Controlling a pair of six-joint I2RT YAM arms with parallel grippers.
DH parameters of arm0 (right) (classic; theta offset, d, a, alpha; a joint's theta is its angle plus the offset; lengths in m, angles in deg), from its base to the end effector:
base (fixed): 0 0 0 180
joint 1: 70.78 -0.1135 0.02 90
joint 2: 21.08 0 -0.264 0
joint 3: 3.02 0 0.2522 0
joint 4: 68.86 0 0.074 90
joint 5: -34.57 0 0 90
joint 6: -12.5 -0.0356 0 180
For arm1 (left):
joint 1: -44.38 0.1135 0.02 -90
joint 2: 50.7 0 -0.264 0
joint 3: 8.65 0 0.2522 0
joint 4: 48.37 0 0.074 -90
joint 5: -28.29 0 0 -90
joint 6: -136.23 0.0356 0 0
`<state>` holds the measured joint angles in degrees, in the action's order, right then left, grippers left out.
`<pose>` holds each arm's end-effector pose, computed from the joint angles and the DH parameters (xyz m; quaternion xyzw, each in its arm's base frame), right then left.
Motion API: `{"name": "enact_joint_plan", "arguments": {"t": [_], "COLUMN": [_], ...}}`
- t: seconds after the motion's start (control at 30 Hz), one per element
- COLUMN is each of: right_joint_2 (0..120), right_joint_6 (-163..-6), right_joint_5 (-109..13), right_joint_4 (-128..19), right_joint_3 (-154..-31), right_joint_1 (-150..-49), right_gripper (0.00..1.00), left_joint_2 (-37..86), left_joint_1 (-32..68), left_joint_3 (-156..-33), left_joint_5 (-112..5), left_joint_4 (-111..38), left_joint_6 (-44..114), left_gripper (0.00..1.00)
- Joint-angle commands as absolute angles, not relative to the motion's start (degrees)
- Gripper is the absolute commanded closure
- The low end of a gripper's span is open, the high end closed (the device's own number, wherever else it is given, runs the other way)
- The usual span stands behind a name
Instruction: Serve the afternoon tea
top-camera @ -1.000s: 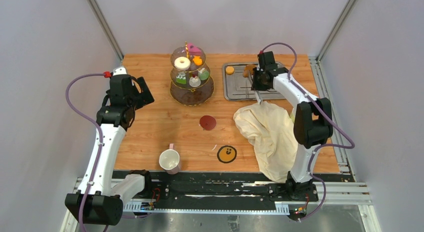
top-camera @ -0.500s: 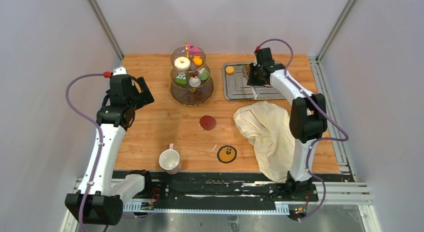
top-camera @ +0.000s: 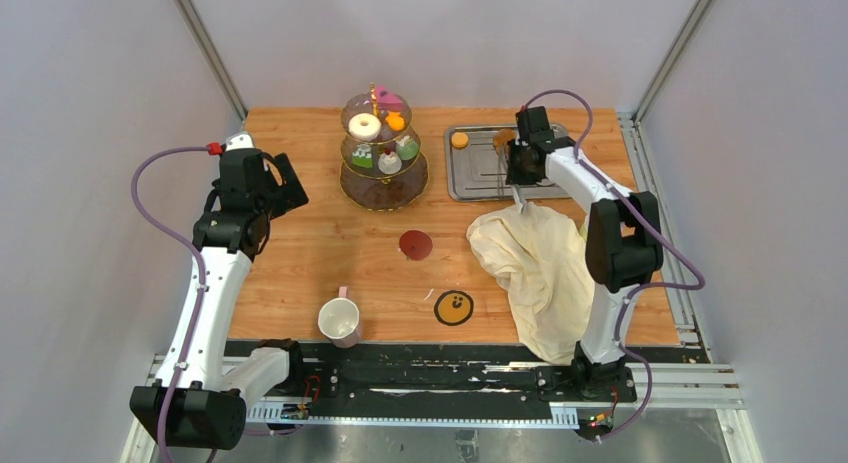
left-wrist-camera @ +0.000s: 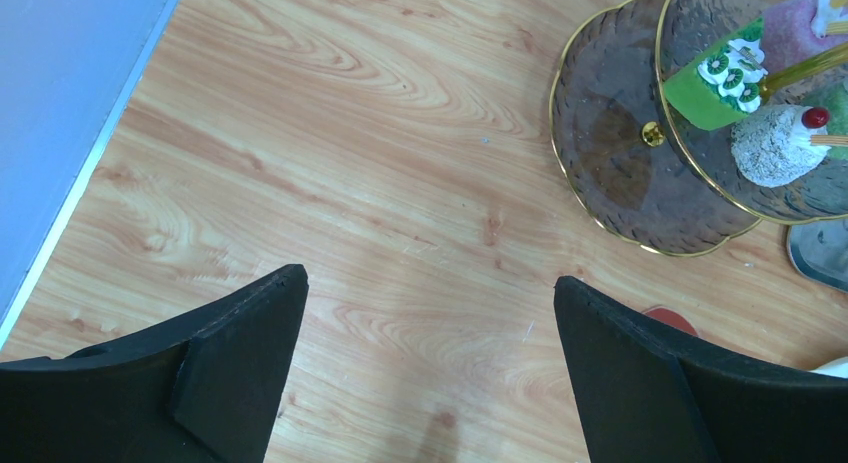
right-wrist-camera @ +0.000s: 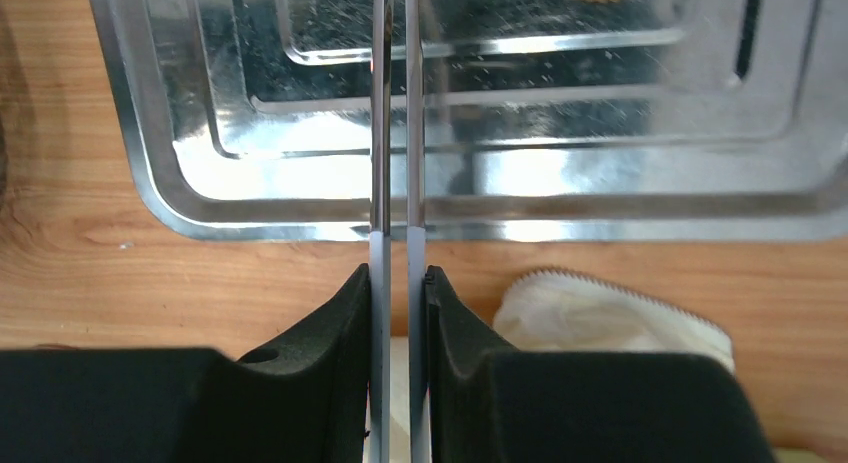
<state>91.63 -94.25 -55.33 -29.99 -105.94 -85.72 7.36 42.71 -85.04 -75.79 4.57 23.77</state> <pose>0.4279 0.1142 0.2319 0.0145 0.9355 0.0972 0.3393 0.2092 0.0026 0.3552 -0.2146 0.8541 0.0097 0.4738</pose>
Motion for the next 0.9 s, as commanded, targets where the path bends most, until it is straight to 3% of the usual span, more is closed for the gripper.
{"name": "enact_joint_plan", "arguments": {"t": [0.0,0.13,0.4,0.53,0.87], "right_joint_2": [85.4,83.6,83.7,83.9,87.7], "right_joint_6": [-93.9,-92.4,-92.4,-92.8,-93.6], "right_joint_5": [-58.5,-56.9,-55.8,-56.0,-58.3], "right_joint_4": [-28.9,-28.9,-32.0,-33.1,-33.7], "right_joint_3": [-103.4,-102.6,-99.9,-99.1,-102.2], "right_joint_1": [-84.7,-84.7,-84.7,-84.7,-84.8], "right_gripper": [0.97,0.94,0.70,0.63,0.61], "left_joint_2": [7.2,7.2,7.2,7.3,7.3], "left_joint_1": [43.0,43.0,43.0,43.0,43.0], "left_joint_3": [-84.7,-84.6,-84.6,-84.8,-84.8], "left_joint_5": [-75.9,-75.8,-75.5,-75.7,-75.8], "left_joint_4": [3.6,3.5,3.4,3.4,3.5], "left_joint_6": [24.3,24.3,24.2,24.4,24.4], "left_gripper": [0.02,0.02,0.02,0.02,0.02]}}
